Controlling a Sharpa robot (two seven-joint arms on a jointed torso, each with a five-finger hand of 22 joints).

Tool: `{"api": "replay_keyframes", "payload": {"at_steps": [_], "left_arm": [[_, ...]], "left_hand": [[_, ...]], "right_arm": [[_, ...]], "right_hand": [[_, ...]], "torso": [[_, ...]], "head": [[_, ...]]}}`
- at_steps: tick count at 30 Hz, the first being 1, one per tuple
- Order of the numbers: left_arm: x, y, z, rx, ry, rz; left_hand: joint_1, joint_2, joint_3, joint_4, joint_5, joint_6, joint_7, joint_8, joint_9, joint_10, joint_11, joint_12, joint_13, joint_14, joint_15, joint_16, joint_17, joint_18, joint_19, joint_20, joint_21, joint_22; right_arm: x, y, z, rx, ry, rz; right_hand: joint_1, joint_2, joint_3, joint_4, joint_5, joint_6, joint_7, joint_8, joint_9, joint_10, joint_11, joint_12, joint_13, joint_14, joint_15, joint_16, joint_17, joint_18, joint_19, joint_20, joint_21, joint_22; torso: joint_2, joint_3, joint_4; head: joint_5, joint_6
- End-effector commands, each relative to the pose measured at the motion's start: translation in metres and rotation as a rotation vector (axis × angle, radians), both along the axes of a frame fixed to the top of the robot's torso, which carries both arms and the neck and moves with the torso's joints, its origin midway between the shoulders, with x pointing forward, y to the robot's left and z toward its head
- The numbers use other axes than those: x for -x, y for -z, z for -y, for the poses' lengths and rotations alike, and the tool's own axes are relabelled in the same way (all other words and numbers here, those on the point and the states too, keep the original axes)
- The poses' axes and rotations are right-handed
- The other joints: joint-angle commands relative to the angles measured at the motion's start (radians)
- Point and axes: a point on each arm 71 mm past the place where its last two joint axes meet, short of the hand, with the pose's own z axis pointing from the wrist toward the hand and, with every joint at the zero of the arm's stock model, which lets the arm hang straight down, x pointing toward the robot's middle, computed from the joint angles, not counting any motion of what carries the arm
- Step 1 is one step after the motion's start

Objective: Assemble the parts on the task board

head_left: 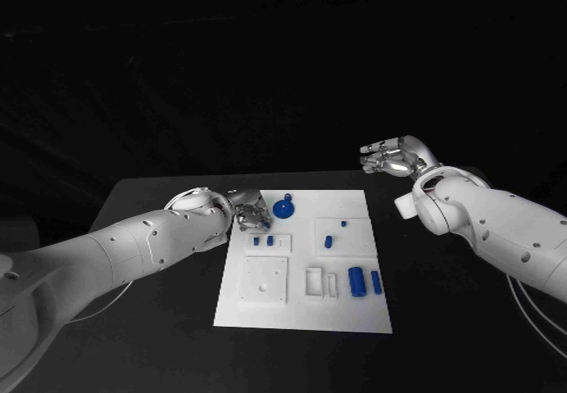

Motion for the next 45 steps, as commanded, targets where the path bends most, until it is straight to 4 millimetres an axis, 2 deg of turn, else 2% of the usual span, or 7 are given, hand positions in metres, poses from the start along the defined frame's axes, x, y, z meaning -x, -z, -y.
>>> {"api": "replay_keyframes", "payload": {"at_steps": [1, 11, 20, 32, 36, 40, 45], "left_arm": [[0.004, 0.012, -0.003, -0.033, -0.003, -0.02], [0.004, 0.011, -0.005, -0.017, -0.009, 0.0], [0.003, 0.011, -0.008, -0.007, -0.021, 0.007], [0.002, 0.009, -0.014, 0.01, -0.052, 0.021], [0.0, 0.008, -0.022, 0.025, -0.077, 0.031], [-0.003, 0.002, -0.034, 0.116, -0.136, 0.044], [-0.009, -0.011, -0.051, 0.263, -0.22, 0.047]], "left_hand": [[0.009, 0.001, -0.001, -0.004, 0.005, 0.009, -0.001, 0.007, 0.001, 0.008, 0.001, -0.004, 0.001, 0.007, 0.002, -0.003, 0.002, 0.006, -0.002, -0.003, 0.005, 0.019], [0.01, -0.008, 0.006, -0.014, 0.004, -0.07, 0.013, 0.004, -0.005, 0.002, 0.007, -0.004, 0.001, 0.003, 0.006, -0.008, 0.0, 0.006, -0.007, 0.0, 0.006, 0.019], [-0.002, -0.028, 0.031, -0.017, 0.002, -0.175, -0.009, 0.003, -0.007, -0.015, 0.007, -0.004, 0.001, -0.006, 0.007, -0.01, 0.0, 0.007, -0.011, 0.002, 0.005, 0.019], [-0.004, -0.052, 0.04, -0.011, -0.003, -0.36, -0.019, -0.002, -0.013, -0.02, 0.009, -0.004, 0.001, -0.007, 0.008, -0.012, -0.002, 0.008, -0.009, 0.003, 0.0, 0.017], [-0.001, -0.052, 0.043, -0.008, -0.003, -0.335, -0.014, 0.0, -0.012, -0.028, 0.012, -0.004, 0.001, -0.008, 0.01, -0.012, -0.002, 0.008, -0.009, 0.004, -0.002, 0.018], [0.008, -0.035, 0.069, -0.009, 0.012, -0.14, 0.034, 0.039, 0.004, -0.079, 0.036, -0.001, 0.001, -0.038, 0.023, -0.033, -0.012, 0.012, -0.027, 0.01, -0.008, 0.019], [-0.002, -0.04, 0.101, -0.008, 0.013, -0.115, 0.034, 0.009, -0.002, -0.074, 0.036, 0.0, 0.001, -0.044, 0.026, -0.048, -0.042, 0.024, -0.044, 0.02, 0.002, 0.021]], "right_arm": [[0.0, 0.0, -0.002, -0.002, -0.019, 0.002], [0.0, 0.001, -0.003, -0.002, -0.02, 0.0], [0.0, 0.001, -0.003, -0.003, -0.021, 0.001], [0.0, 0.003, -0.003, -0.001, -0.025, -0.007], [0.0, 0.003, -0.003, 0.001, -0.046, -0.012], [0.001, 0.004, -0.006, 0.007, -0.103, -0.016], [0.003, 0.005, -0.01, 0.052, -0.166, -0.01]], "right_hand": [[0.0, -0.003, -0.001, 0.005, 0.004, 0.003, 0.001, -0.001, 0.002, -0.005, 0.001, -0.004, -0.001, 0.001, 0.003, -0.003, -0.001, 0.002, -0.003, 0.0, 0.003, -0.001], [-0.002, -0.002, -0.001, 0.005, 0.004, 0.003, 0.001, -0.001, 0.001, -0.004, 0.001, -0.004, -0.001, 0.001, 0.002, -0.003, -0.001, 0.002, -0.003, -0.001, 0.003, -0.001], [-0.002, -0.002, -0.001, 0.005, 0.004, 0.003, 0.001, -0.001, 0.001, -0.004, 0.001, -0.004, -0.001, 0.001, 0.002, -0.003, -0.001, 0.002, -0.003, -0.001, 0.003, -0.001], [-0.001, -0.002, 0.0, 0.004, 0.004, 0.004, 0.001, -0.001, 0.002, -0.004, 0.001, -0.004, -0.001, 0.001, 0.002, -0.003, -0.001, 0.003, -0.003, -0.001, 0.003, -0.001], [0.012, 0.0, 0.008, -0.011, -0.003, 0.049, -0.005, 0.003, 0.004, 0.001, -0.004, -0.003, -0.002, 0.003, -0.001, -0.003, -0.001, 0.004, 0.0, -0.003, 0.004, -0.001], [0.028, 0.013, 0.008, -0.026, -0.017, 0.093, -0.014, 0.003, 0.004, 0.028, -0.014, -0.005, -0.002, 0.02, -0.012, -0.001, 0.0, 0.008, 0.015, -0.009, 0.009, 0.001], [0.056, 0.036, -0.042, -0.048, -0.038, 0.152, -0.03, 0.006, 0.006, 0.091, -0.035, -0.008, -0.001, 0.109, -0.045, 0.014, 0.011, 0.02, 0.09, -0.039, 0.044, 0.01]], "torso": [[0.0, -0.0005, 0.0014], [0.0, -0.0013, 0.0007], [0.0, -0.0016, 0.0014], [0.0, -0.0004, 0.0003], [0.0, -0.0006, 0.0003], [-0.002, 0.0005, 0.0002], [-0.002, -0.0004, 0.0005]], "head": [[-0.002, 0.002], [-0.001, 0.001], [0.0, 0.0], [-0.002, 0.002], [-0.003, 0.004], [-0.007, 0.007], [-0.017, 0.014]]}}
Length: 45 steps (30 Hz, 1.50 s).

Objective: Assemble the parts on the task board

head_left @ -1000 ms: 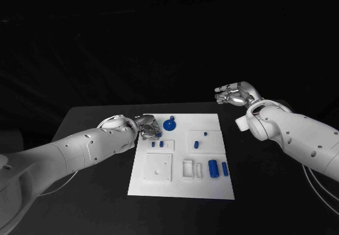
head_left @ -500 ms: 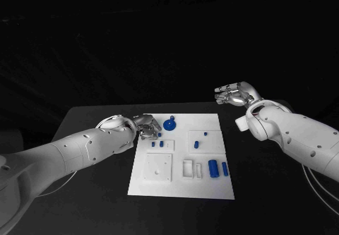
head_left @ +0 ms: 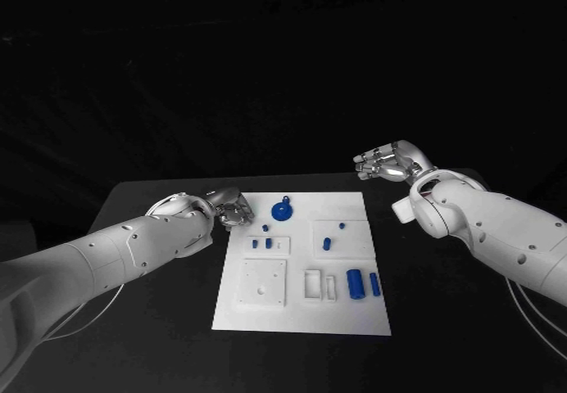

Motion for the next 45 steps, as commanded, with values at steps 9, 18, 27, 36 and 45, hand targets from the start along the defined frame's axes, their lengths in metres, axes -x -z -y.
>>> {"api": "replay_keyframes", "payload": {"at_steps": [9, 18, 27, 36, 45], "left_arm": [[0.001, -0.036, -0.025, 0.445, -0.075, 0.029], [0.024, -0.049, -0.025, 0.697, -0.022, 0.006], [0.044, -0.046, -0.017, 0.817, -0.011, -0.049], [0.056, -0.043, -0.004, 0.874, -0.006, -0.094], [0.056, -0.041, -0.007, 0.893, -0.034, -0.105]], "left_hand": [[-0.011, 0.0, -0.029, 0.044, -0.014, -0.008, 0.002, -0.003, -0.001, -0.005, 0.002, 0.004, 0.002, -0.01, 0.008, -0.217, -0.118, 0.003, -0.027, 0.01, -0.117, -0.063], [-0.026, 0.003, -0.064, 0.09, -0.017, -0.022, 0.007, -0.004, -0.001, -0.044, 0.02, 0.0, 0.0, -0.042, 0.043, -0.521, -0.22, -0.005, -0.078, 0.045, -0.261, -0.183], [-0.011, 0.013, -0.16, 0.122, -0.017, -0.046, 0.015, -0.003, -0.002, -0.179, 0.065, 0.002, 0.0, -0.111, 0.116, -0.857, -0.269, -0.016, -0.215, 0.115, -0.305, -0.457], [0.011, 0.043, -0.253, 0.122, -0.007, -0.047, 0.011, -0.003, -0.002, -0.178, 0.072, 0.003, 0.0, -0.201, 0.153, -0.907, -0.291, -0.033, -0.273, 0.161, -0.3, -0.915], [0.007, 0.045, -0.261, 0.112, -0.007, -0.061, 0.022, -0.01, -0.005, -0.186, 0.08, 0.002, -0.001, -0.182, 0.149, -0.905, -0.288, -0.04, -0.217, 0.153, -0.296, -1.1]], "right_arm": [[0.005, 0.006, -0.011, 0.228, -0.143, 0.021], [0.009, 0.018, -0.017, 0.52, -0.088, 0.018], [0.015, 0.036, -0.03, 0.773, -0.086, -0.047], [0.021, 0.048, -0.042, 0.857, -0.108, -0.07], [0.02, 0.056, -0.047, 0.862, -0.105, -0.085]], "right_hand": [[0.063, 0.029, -0.069, -0.053, -0.021, 0.017, -0.001, 0.0, -0.001, -0.059, 0.002, -0.01, -0.002, 0.207, -0.068, 0.05, 0.061, 0.027, 0.182, -0.092, 0.111, 0.043], [0.04, 0.007, -0.059, -0.07, -0.139, 0.013, -0.006, 0.0, -0.001, -0.028, -0.014, -0.011, -0.002, 0.264, -0.108, 0.255, 0.233, 0.04, 0.283, -0.136, 0.257, 0.131], [0.037, -0.037, -0.054, -0.045, -0.243, -0.03, 0.004, 0.0, -0.002, -0.101, 0.002, -0.01, -0.002, 0.26, -0.103, 0.319, 0.325, 0.056, 0.282, -0.13, 0.318, 0.179], [0.069, -0.043, -0.126, 0.016, -0.364, -0.059, 0.006, 0.0, -0.002, -0.123, 0.004, -0.009, -0.001, 0.26, -0.097, 0.427, 0.416, 0.075, 0.331, -0.117, 0.331, 0.184], [0.089, -0.048, -0.119, 0.058, -0.366, -0.044, 0.001, 0.0, -0.002, -0.11, 0.001, -0.01, -0.002, 0.233, -0.097, 0.515, 0.465, 0.064, 0.356, -0.121, 0.328, 0.19]], "torso": [[-0.005, -0.0025, 0.0029], [-0.013, -0.0116, 0.0106], [-0.02, -0.0189, 0.0186], [-0.022, -0.022, 0.0182], [-0.02, -0.0213, 0.0233]], "head": [[-0.016, 0.017], [-0.041, 0.016], [-0.07, 0.017], [-0.098, 0.021], [-0.106, 0.021]]}}
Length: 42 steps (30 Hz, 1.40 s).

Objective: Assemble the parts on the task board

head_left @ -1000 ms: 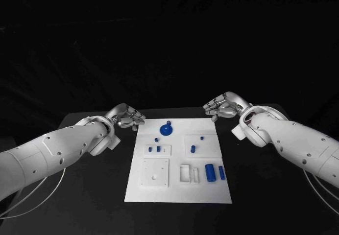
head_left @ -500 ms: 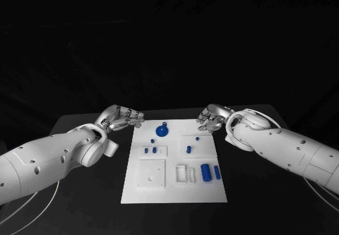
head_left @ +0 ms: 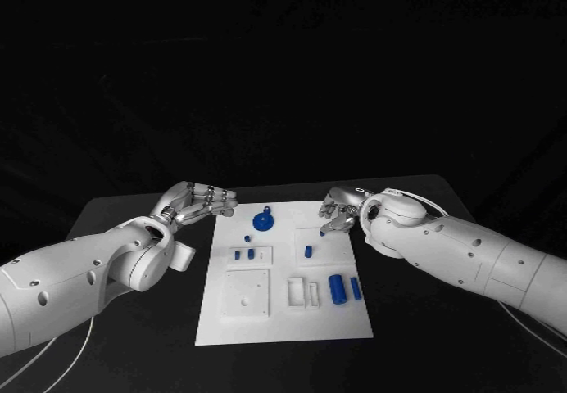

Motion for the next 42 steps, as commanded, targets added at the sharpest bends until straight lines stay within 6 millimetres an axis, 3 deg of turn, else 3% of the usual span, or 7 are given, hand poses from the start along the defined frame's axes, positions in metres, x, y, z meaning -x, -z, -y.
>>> {"api": "replay_keyframes", "payload": {"at_steps": [1, 7, 15, 23, 28, 34, 42], "left_arm": [[-0.001, 0.0, -0.004, 0.042, -0.033, -0.014], [-0.002, 0.001, -0.009, 0.059, -0.051, -0.03], [-0.002, 0.001, -0.009, 0.065, -0.049, -0.037], [-0.002, 0.002, -0.011, 0.065, -0.053, -0.042], [-0.002, 0.002, -0.01, 0.066, -0.051, -0.046], [-0.002, 0.003, -0.011, 0.069, -0.049, -0.054], [-0.004, 0.003, -0.014, 0.074, -0.059, -0.064]], "left_hand": [[-0.001, 0.005, -0.005, -0.004, 0.003, 0.0, -0.002, -0.01, -0.003, -0.002, 0.004, 0.002, -0.001, 0.004, -0.001, -0.003, 0.001, -0.015, 0.011, 0.0, 0.002, -0.032], [-0.002, 0.009, -0.007, -0.006, 0.004, 0.004, -0.003, -0.002, 0.0, 0.001, 0.002, 0.003, 0.0, 0.006, -0.002, -0.003, 0.001, -0.015, 0.026, -0.002, 0.004, -0.096], [-0.003, 0.011, -0.007, -0.006, 0.005, 0.005, -0.004, -0.003, 0.0, 0.002, 0.002, 0.004, 0.0, 0.008, -0.003, -0.003, 0.002, -0.015, 0.035, -0.003, 0.005, -0.122], [-0.006, 0.012, -0.009, -0.004, 0.003, 0.006, -0.004, -0.002, 0.0, 0.002, 0.002, 0.004, 0.0, 0.008, -0.003, -0.003, 0.002, -0.015, 0.038, -0.003, 0.006, -0.136], [-0.006, 0.012, -0.009, -0.004, 0.003, 0.006, -0.004, -0.002, 0.0, 0.002, 0.002, 0.004, 0.0, 0.008, -0.003, -0.003, 0.002, -0.015, 0.038, -0.003, 0.006, -0.136], [-0.015, 0.011, -0.017, 0.006, -0.003, 0.008, -0.005, -0.002, 0.0, 0.001, 0.001, 0.004, 0.0, 0.018, -0.005, 0.0, 0.004, -0.012, 0.053, -0.006, 0.013, -0.142], [-0.014, 0.016, -0.04, 0.022, -0.004, 0.014, -0.008, -0.001, 0.001, 0.001, 0.001, 0.004, 0.0, 0.026, -0.007, -0.001, 0.01, -0.009, 0.068, -0.008, 0.016, -0.146]], "right_arm": [[0.0, 0.004, -0.001, 0.043, 0.011, -0.011], [0.004, 0.012, -0.007, 0.057, 0.003, -0.027], [0.004, 0.02, -0.008, 0.072, 0.008, -0.041], [0.005, 0.027, -0.011, 0.104, 0.005, -0.037], [0.005, 0.03, -0.013, 0.112, 0.003, -0.036], [0.006, 0.036, -0.015, 0.124, 0.002, -0.044], [0.01, 0.045, -0.022, 0.131, -0.021, -0.068]], "right_hand": [[0.003, 0.0, 0.022, -0.004, 0.011, 0.012, -0.006, -0.002, 0.0, 0.014, -0.004, -0.004, 0.0, 0.011, 0.004, 0.01, 0.002, -0.001, 0.007, -0.002, 0.003, 0.005], [-0.023, -0.014, 0.108, -0.021, 0.043, 0.049, -0.017, -0.002, 0.001, 0.061, -0.015, -0.005, 0.0, 0.008, -0.006, 0.038, 0.016, -0.007, 0.001, -0.012, 0.03, 0.032], [-0.039, -0.017, 0.165, -0.039, 0.048, 0.07, -0.022, -0.001, 0.002, 0.085, -0.021, -0.004, 0.0, 0.001, -0.012, 0.057, 0.023, -0.011, -0.019, -0.02, 0.062, 0.071], [-0.046, -0.016, 0.217, -0.062, 0.088, 0.095, -0.028, -0.001, 0.002, 0.126, -0.032, -0.003, 0.001, -0.004, -0.023, 0.078, 0.035, -0.022, -0.041, -0.032, 0.103, 0.119], [-0.051, -0.01, 0.226, -0.069, 0.086, 0.105, -0.031, -0.001, 0.003, 0.136, -0.036, -0.003, 0.001, -0.006, -0.024, 0.092, 0.042, -0.023, -0.055, -0.033, 0.125, 0.15], [-0.05, 0.006, 0.24, -0.072, 0.073, 0.123, -0.035, -0.001, 0.003, 0.152, -0.041, -0.003, 0.001, -0.007, -0.028, 0.108, 0.049, -0.024, -0.054, -0.037, 0.138, 0.171], [-0.058, 0.008, 0.241, -0.076, 0.074, 0.127, -0.036, -0.001, 0.003, 0.154, -0.042, -0.003, 0.001, -0.01, -0.028, 0.12, 0.053, -0.024, -0.053, -0.037, 0.14, 0.185]], "torso": [[0.001, 0.0006, 0.0026], [0.002, 0.0021, 0.0015], [0.001, 0.0012, 0.0], [0.002, 0.0026, -0.0017], [0.002, 0.0019, 0.0006], [0.002, 0.0014, -0.0019], [0.002, 0.0028, -0.0007]], "head": [[-0.002, 0.0], [0.004, -0.001], [0.009, -0.006], [0.013, -0.009], [0.013, -0.01], [0.016, -0.014], [0.018, -0.017]]}}
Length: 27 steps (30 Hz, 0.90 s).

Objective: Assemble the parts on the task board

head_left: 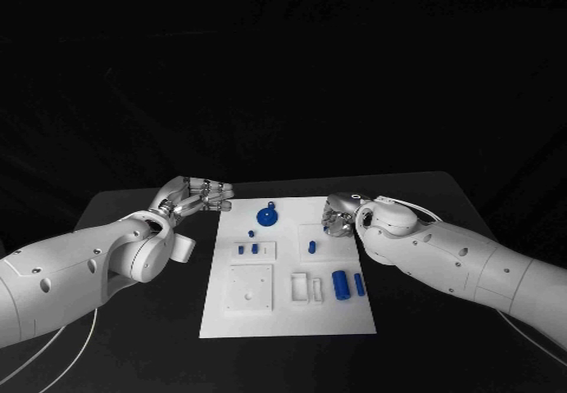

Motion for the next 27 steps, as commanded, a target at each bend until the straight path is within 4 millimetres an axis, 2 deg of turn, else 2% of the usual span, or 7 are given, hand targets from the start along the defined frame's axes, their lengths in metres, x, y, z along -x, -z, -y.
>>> {"api": "replay_keyframes", "payload": {"at_steps": [1, 5, 9, 15, 22, 25, 27], "left_arm": [[-0.0001, 0.0007, -0.0003, 0.018, 0.005, -0.013], [-0.0006, 0.001, -0.0019, 0.028, 0.001, -0.022], [-0.001, 0.0013, -0.003, 0.032, -0.002, -0.026], [-0.0018, 0.0013, -0.0049, 0.031, -0.016, -0.024], [-0.0025, 0.0024, -0.0062, 0.023, -0.02, -0.036], [-0.0027, 0.0027, -0.0061, 0.016, -0.018, -0.038], [-0.0028, 0.0029, -0.0061, 0.013, -0.018, -0.039]], "left_hand": [[-0.007, 0.007, -0.011, 0.006, -0.009, 0.015, -0.006, 0.005, 0.002, 0.001, 0.0, 0.004, 0.0, 0.004, 0.0, -0.001, 0.001, -0.009, 0.005, 0.002, -0.001, -0.003], [-0.01, 0.008, -0.026, 0.019, -0.02, 0.017, -0.007, 0.004, 0.002, 0.002, 0.0, 0.005, 0.0, 0.002, 0.001, -0.001, 0.002, -0.01, 0.005, 0.003, -0.003, -0.007], [-0.01, 0.008, -0.026, 0.019, -0.02, 0.017, -0.007, 0.004, 0.002, 0.002, 0.0, 0.005, 0.0, 0.002, 0.001, -0.001, 0.002, -0.01, 0.005, 0.003, -0.003, -0.007], [-0.007, 0.017, -0.035, 0.028, -0.019, 0.023, -0.01, 0.004, 0.002, 0.01, -0.003, 0.005, 0.0, 0.013, -0.003, 0.001, 0.005, -0.009, 0.015, 0.0, 0.001, -0.01], [-0.006, 0.016, -0.036, 0.03, -0.019, 0.022, -0.01, 0.003, 0.002, 0.01, -0.002, 0.004, 0.0, 0.014, -0.003, 0.0, 0.006, -0.01, 0.015, -0.001, 0.0, -0.011], [-0.005, 0.015, -0.037, 0.03, -0.02, 0.021, -0.01, 0.003, 0.002, 0.008, -0.002, 0.004, 0.0, 0.012, -0.002, 0.0, 0.005, -0.011, 0.014, -0.001, 0.0, -0.011], [-0.005, 0.015, -0.037, 0.03, -0.019, 0.021, -0.01, 0.003, 0.002, 0.008, -0.002, 0.004, 0.0, 0.012, -0.002, 0.0, 0.005, -0.011, 0.013, 0.0, -0.001, -0.012]], "right_arm": [[0.0081, 0.0197, -0.0057, 0.03, -0.026, -0.08], [0.0098, 0.0222, -0.0068, 0.028, -0.031, -0.091], [0.0116, 0.0236, -0.0081, 0.025, -0.037, -0.095], [0.0139, 0.0244, -0.0097, 0.024, -0.044, -0.087], [0.0148, 0.0252, -0.0099, 0.033, -0.045, -0.075], [0.0156, 0.0262, -0.0108, 0.037, -0.048, -0.073], [0.0161, 0.027, -0.0114, 0.04, -0.049, -0.071]], "right_hand": [[-0.003, 0.006, 0.0, -0.002, -0.004, 0.009, -0.001, -0.001, 0.001, 0.007, 0.001, -0.003, -0.002, -0.002, -0.003, 0.007, 0.001, 0.002, -0.005, -0.001, 0.002, 0.003], [-0.002, 0.01, -0.001, -0.005, -0.001, 0.012, -0.001, -0.001, 0.001, 0.01, 0.0, -0.003, -0.002, -0.004, -0.004, 0.01, 0.002, 0.002, -0.006, -0.002, 0.003, 0.009], [-0.003, 0.011, -0.003, -0.007, 0.001, 0.013, -0.002, -0.001, 0.001, 0.01, 0.0, -0.003, -0.002, -0.004, -0.004, 0.012, 0.002, 0.002, -0.007, -0.002, 0.002, 0.014], [0.009, 0.02, 0.0, -0.023, 0.013, 0.044, -0.009, 0.001, 0.002, 0.042, -0.009, -0.003, -0.001, 0.001, -0.006, 0.025, 0.005, 0.001, -0.001, -0.004, 0.011, 0.029], [0.023, 0.041, 0.041, -0.058, -0.034, 0.087, -0.018, 0.0, 0.002, 0.089, -0.021, -0.003, 0.0, -0.002, -0.012, 0.042, 0.005, 0.0, -0.013, -0.01, 0.036, 0.065], [0.027, 0.052, 0.059, -0.066, -0.101, 0.092, -0.019, 0.0, 0.002, 0.093, -0.022, -0.003, 0.0, -0.003, -0.013, 0.045, 0.002, 0.0, -0.018, -0.011, 0.04, 0.077], [0.023, 0.053, 0.068, -0.07, -0.113, 0.093, -0.02, 0.0, 0.002, 0.094, -0.022, -0.003, 0.0, -0.003, -0.013, 0.047, 0.0, 0.0, -0.019, -0.011, 0.041, 0.084]], "torso": [[0.0, 0.0005, 0.0007], [0.0, -0.0013, -0.0001], [-0.001, 0.0007, -0.0005], [0.0, 0.0002, 0.0001], [-0.001, 0.0003, 0.0004], [-0.001, 0.0, 0.0012], [0.0, -0.0003, 0.0017]], "head": [[-0.001, -0.003], [-0.001, -0.004], [0.005, -0.005], [0.01, -0.007], [0.017, -0.012], [0.018, -0.014], [0.019, -0.014]]}}
